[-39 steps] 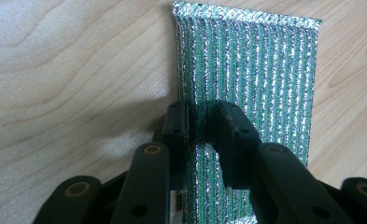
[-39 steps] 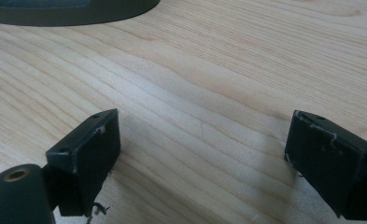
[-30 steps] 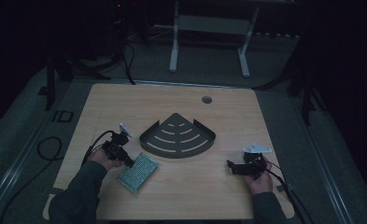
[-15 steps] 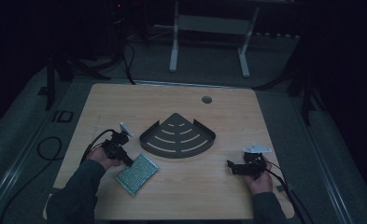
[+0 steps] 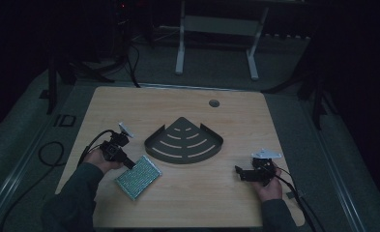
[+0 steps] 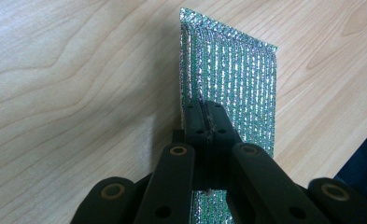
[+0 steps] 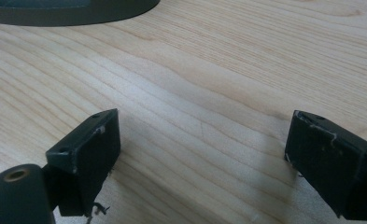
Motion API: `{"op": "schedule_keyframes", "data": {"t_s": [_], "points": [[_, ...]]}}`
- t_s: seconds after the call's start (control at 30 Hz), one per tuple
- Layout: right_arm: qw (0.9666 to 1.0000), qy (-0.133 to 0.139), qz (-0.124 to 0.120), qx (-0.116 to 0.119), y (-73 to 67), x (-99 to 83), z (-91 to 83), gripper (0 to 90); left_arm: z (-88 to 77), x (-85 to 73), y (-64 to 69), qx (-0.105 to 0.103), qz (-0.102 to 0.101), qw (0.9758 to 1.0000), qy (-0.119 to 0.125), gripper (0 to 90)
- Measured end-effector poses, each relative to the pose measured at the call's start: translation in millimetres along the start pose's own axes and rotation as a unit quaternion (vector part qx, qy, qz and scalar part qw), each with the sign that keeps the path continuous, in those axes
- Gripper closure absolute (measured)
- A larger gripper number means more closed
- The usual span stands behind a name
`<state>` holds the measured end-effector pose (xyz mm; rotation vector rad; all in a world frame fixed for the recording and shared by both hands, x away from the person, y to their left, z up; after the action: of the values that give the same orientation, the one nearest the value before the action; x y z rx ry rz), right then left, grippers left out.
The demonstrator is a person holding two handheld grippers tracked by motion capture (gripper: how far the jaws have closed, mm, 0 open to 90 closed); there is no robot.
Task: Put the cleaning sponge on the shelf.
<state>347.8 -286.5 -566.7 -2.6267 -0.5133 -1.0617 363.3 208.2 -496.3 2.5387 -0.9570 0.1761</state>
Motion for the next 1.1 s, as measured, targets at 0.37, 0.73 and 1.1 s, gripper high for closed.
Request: {"op": "schedule_keyframes", "data": {"t_s": [0.37,0.73,1.1], "points": [[1.0,0.0,0.0,0.0,0.0,0.0,0.0,9.8,-17.9,-0.2,-0.5,0.0,-0.001,0.9998,0.022,90.0],[1.0,0.0,0.0,0.0,0.0,0.0,0.0,9.8,-36.3,4.0,1.3,0.011,0.003,0.999,0.044,90.0],[1.0,0.0,0.0,0.0,0.0,0.0,0.0,9.8,-53.5,17.9,5.5,0.026,0.013,0.9981,0.054,90.0]]}}
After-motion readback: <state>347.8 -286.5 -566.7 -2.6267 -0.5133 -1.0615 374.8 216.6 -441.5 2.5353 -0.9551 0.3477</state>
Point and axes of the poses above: each handheld gripper's, and its own axes: z roughly forward along the jaws, x roughly out of its top, y roughly to its right, the point moved 1 cm from there along z, roughly forward along the jaws, and after that the axes turned 9 degrees about z, right-handed, at the moved point
